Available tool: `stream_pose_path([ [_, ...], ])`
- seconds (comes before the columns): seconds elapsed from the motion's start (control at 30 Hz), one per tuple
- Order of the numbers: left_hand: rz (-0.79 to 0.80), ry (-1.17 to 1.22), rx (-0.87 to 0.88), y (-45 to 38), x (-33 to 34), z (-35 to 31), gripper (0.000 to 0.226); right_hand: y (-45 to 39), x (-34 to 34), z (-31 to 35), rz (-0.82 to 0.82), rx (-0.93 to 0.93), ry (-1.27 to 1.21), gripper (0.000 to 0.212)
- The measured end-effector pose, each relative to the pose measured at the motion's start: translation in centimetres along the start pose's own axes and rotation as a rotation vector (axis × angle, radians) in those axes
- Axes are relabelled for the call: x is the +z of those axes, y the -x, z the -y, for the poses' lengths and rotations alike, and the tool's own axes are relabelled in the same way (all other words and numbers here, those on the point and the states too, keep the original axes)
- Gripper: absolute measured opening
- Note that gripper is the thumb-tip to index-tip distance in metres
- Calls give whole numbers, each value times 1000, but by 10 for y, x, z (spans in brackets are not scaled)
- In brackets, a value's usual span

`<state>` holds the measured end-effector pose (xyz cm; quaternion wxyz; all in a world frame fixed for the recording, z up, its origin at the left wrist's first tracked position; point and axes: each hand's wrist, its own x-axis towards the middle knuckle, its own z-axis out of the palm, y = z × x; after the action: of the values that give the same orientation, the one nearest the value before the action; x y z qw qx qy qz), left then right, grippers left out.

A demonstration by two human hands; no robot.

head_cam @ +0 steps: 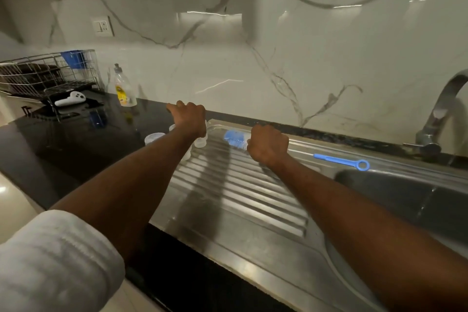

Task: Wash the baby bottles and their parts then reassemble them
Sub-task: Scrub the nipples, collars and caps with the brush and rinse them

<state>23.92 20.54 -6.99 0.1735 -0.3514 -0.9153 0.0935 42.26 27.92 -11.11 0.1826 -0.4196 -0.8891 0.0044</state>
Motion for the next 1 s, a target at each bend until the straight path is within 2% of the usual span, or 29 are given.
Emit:
stream_pose_path([
  [0.37, 46, 89, 10, -6, -6, 11, 73, 0, -5, -3, 4, 8, -8, 22],
  [0.5, -30, 143, 25, -6, -20, 11, 68, 5, -19, -8, -62, 35, -47, 17],
  [0.57, -116, 203, 68, -3, -27, 6, 66, 11, -26, -12, -83, 27, -23, 13],
  [0.63, -207, 244, 133, 7, -36, -8, 58, 21, -36, -22, -54, 16, 41, 15],
  [0.7, -220, 279, 181, 24, -43, -29, 50, 35, -50, -37, -55, 44, 34, 13],
  [0.8, -188, 539, 253, 60, -52, -66, 45, 63, -75, -64, -99, 74, 34, 7],
  [0.87, -241, 715, 379, 98, -55, -102, 41, 95, -89, -95, -71, 120, 63, 16],
  [0.93, -292, 742, 494, 140, -55, -141, 36, 129, -98, -131, -24, 163, 113, 26],
  [1.0, -274, 748, 574, 176, -55, -181, 33, 159, -105, -172, 34, 222, 168, 30],
])
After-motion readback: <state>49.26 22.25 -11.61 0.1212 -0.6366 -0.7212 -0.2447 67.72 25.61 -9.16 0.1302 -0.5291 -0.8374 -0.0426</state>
